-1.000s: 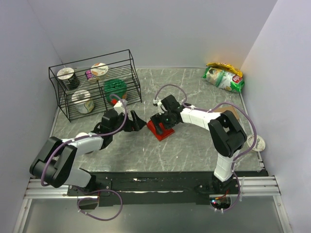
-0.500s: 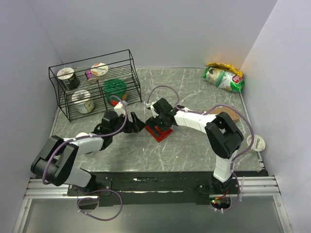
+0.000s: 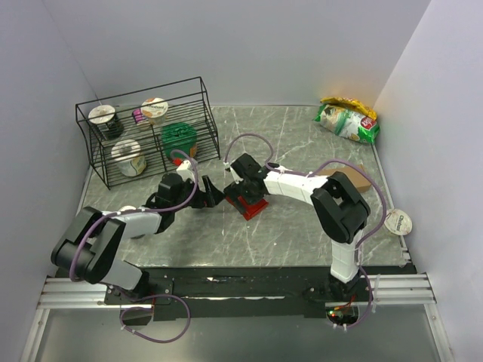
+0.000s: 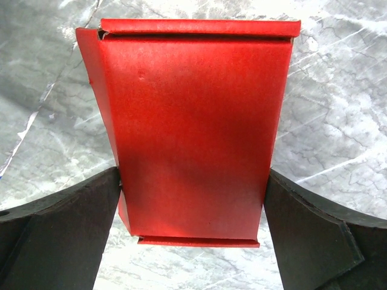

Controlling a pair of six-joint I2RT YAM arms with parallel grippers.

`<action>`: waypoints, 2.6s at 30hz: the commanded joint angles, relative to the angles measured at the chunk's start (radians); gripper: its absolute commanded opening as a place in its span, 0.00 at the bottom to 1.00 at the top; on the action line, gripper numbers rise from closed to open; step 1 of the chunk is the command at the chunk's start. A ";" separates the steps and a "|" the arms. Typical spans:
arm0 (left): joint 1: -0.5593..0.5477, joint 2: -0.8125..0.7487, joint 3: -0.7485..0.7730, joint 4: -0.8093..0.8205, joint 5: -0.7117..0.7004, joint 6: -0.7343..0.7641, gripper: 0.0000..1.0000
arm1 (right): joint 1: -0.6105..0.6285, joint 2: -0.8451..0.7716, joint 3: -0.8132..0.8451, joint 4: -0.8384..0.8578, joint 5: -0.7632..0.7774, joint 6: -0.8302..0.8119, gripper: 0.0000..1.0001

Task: Fold the paper box
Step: Adjust the paper box at the center of the board.

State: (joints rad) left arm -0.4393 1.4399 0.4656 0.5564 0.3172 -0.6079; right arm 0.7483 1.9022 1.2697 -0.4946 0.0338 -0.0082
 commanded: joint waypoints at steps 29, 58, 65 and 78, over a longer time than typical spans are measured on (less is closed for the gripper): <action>0.057 -0.130 0.067 0.039 0.181 -0.003 0.93 | -0.131 -0.133 -0.090 -0.107 -0.638 0.053 0.43; 0.154 -0.174 -0.131 0.505 0.657 -0.371 0.90 | -0.224 -0.183 -0.175 -0.010 -1.296 -0.013 0.40; 0.152 -0.179 -0.156 0.519 0.672 -0.388 0.90 | -0.224 -0.167 -0.168 -0.013 -1.278 -0.009 0.40; 0.151 -0.119 -0.136 0.468 0.631 -0.331 0.71 | -0.224 -0.153 -0.185 -0.010 -1.289 -0.012 0.39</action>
State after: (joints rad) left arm -0.2893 1.3025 0.3077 1.0046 0.9531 -0.9771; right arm 0.5293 1.7309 1.0916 -0.5232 -1.2240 -0.0158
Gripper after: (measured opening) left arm 0.733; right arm 0.914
